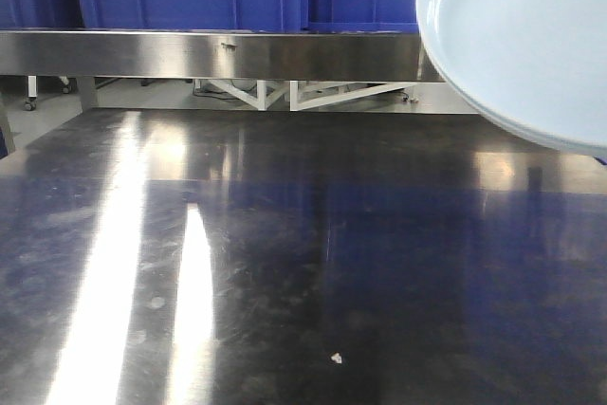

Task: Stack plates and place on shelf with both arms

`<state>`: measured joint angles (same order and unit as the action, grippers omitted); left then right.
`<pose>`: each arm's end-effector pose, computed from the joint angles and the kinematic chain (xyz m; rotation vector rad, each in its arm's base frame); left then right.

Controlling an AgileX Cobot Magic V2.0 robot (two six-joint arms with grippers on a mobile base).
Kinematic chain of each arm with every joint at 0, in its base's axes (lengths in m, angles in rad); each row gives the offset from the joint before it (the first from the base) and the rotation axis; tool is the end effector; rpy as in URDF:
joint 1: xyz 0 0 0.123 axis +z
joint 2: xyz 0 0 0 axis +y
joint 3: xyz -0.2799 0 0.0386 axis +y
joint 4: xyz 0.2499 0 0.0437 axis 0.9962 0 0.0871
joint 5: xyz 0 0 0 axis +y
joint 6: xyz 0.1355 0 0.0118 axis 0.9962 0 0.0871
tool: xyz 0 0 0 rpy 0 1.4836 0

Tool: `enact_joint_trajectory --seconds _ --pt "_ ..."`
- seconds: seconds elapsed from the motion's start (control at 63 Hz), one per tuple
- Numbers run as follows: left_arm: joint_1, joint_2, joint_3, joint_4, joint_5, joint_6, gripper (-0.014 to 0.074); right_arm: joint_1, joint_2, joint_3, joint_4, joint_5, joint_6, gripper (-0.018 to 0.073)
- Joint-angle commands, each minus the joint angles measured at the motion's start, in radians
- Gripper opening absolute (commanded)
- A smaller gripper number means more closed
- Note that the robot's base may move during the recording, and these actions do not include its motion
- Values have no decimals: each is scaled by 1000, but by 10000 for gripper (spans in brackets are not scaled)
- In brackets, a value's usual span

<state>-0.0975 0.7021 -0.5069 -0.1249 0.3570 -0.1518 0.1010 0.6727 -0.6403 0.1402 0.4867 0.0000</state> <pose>0.1850 -0.0240 0.2670 -0.1475 2.0384 -0.2742 0.1780 0.0270 0.3068 -0.0190 2.0037 0.2098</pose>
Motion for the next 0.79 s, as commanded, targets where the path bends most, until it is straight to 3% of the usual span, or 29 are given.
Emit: enact_joint_trajectory --seconds 0.0,0.778 --pt "-6 -4 -29 -11 -74 1 102 -8 -8 -31 9 -95 0 48" --pt "-6 -4 -29 -11 -74 1 102 -8 -8 -31 9 -95 0 48"
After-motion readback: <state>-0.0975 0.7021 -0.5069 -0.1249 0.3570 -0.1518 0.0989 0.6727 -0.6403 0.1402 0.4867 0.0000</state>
